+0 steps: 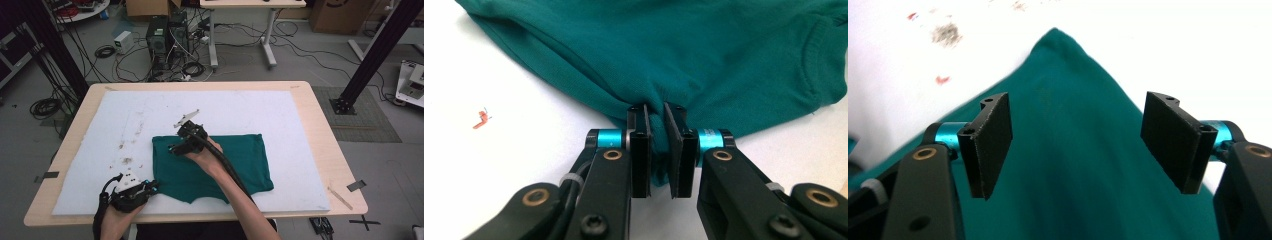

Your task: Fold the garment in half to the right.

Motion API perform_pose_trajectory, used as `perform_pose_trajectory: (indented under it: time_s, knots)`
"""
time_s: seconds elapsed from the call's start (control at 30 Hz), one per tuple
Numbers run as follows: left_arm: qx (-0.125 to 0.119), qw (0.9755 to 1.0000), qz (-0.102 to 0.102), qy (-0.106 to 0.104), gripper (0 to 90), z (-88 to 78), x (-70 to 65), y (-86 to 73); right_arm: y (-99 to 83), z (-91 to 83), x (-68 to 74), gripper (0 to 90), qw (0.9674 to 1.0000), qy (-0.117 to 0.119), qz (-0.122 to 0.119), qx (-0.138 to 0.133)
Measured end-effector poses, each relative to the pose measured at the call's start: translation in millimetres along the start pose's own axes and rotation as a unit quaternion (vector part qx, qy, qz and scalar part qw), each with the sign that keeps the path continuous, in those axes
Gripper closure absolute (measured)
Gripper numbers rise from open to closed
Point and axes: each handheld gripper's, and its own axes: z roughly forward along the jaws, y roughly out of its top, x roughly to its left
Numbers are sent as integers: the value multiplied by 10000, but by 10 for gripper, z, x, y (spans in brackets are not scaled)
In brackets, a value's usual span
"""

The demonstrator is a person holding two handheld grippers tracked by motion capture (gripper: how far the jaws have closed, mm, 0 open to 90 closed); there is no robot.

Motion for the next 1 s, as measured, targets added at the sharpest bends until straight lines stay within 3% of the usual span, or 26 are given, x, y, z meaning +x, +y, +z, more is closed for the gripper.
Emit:
perform_pose_trajectory:
  time_s: [0.2,0.33,0.47,0.57,0.87,1.0]
  knots:
    - [-21,9999,-92,-40,819,2,16,-6,176,304,11,321,9998,145,-59,149]
    - [-19,9999,-107,-69,819,-1,19,-9,245,473,42,342,9995,113,-173,249]
    - [-48,9999,-90,-52,820,2,19,-15,300,566,47,349,9994,137,-221,223]
    - [-55,10000,-61,-32,819,0,15,-18,337,652,46,357,9994,255,-101,190]
    - [-54,9999,-67,-59,819,-1,21,-21,332,814,38,423,9994,171,-18,315]
    - [-67,9999,-64,-44,819,1,18,-23,333,826,55,473,9994,157,-127,293]
